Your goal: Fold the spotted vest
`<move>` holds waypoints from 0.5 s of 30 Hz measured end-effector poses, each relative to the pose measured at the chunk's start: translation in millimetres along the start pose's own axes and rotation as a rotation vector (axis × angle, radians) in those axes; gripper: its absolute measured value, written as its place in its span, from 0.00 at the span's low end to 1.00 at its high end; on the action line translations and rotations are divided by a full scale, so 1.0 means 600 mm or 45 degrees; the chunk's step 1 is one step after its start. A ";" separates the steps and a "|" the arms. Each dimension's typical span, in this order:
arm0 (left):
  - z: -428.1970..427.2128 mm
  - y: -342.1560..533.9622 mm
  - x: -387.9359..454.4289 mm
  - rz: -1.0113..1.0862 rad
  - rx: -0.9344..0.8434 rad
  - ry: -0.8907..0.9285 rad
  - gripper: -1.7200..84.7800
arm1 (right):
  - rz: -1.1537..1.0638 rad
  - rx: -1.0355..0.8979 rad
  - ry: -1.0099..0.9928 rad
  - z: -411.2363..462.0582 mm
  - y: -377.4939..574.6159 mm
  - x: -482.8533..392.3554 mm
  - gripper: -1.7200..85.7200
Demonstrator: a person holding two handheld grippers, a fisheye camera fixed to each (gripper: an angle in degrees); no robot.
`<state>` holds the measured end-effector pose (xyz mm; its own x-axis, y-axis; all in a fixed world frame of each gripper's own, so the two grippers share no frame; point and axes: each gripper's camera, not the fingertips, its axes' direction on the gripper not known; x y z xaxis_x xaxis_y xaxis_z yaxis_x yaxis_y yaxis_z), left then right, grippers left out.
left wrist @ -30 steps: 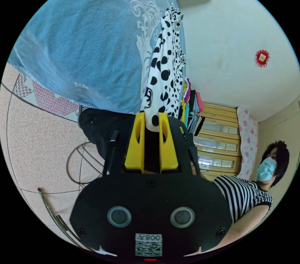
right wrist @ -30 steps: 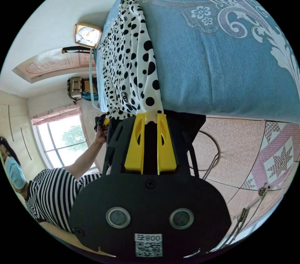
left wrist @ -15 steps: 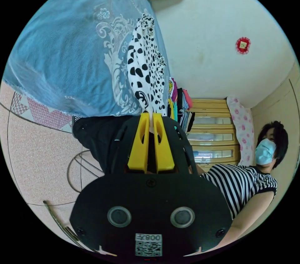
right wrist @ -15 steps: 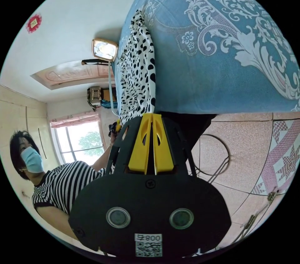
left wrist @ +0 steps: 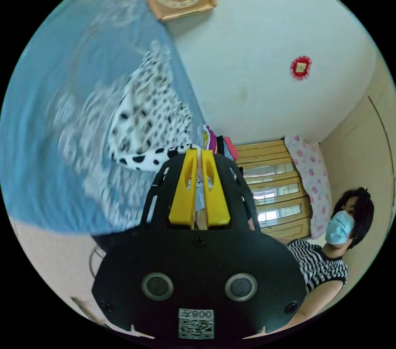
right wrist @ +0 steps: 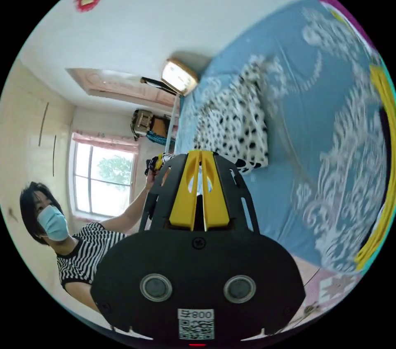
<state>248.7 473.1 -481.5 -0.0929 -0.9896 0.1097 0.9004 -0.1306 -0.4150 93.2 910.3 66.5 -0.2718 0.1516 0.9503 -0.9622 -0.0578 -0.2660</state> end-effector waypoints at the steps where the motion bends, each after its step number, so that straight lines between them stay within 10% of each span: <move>1: 0.005 -0.051 0.060 0.112 0.020 -0.012 0.04 | -0.056 0.021 0.009 -0.014 -0.024 -0.031 0.02; 9: 0.013 -0.179 0.475 0.823 0.109 -0.157 0.04 | -0.651 0.277 0.314 -0.187 -0.112 -0.425 0.02; 15: 0.027 -0.100 0.517 0.904 0.045 -0.156 0.04 | -0.648 0.262 0.226 -0.190 -0.002 -0.401 0.02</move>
<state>172.6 174.8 -408.2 0.5666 -0.8206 -0.0745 0.7390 0.5460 -0.3947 158.0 986.4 -180.6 0.2094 0.3725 0.9041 -0.9546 -0.1223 0.2715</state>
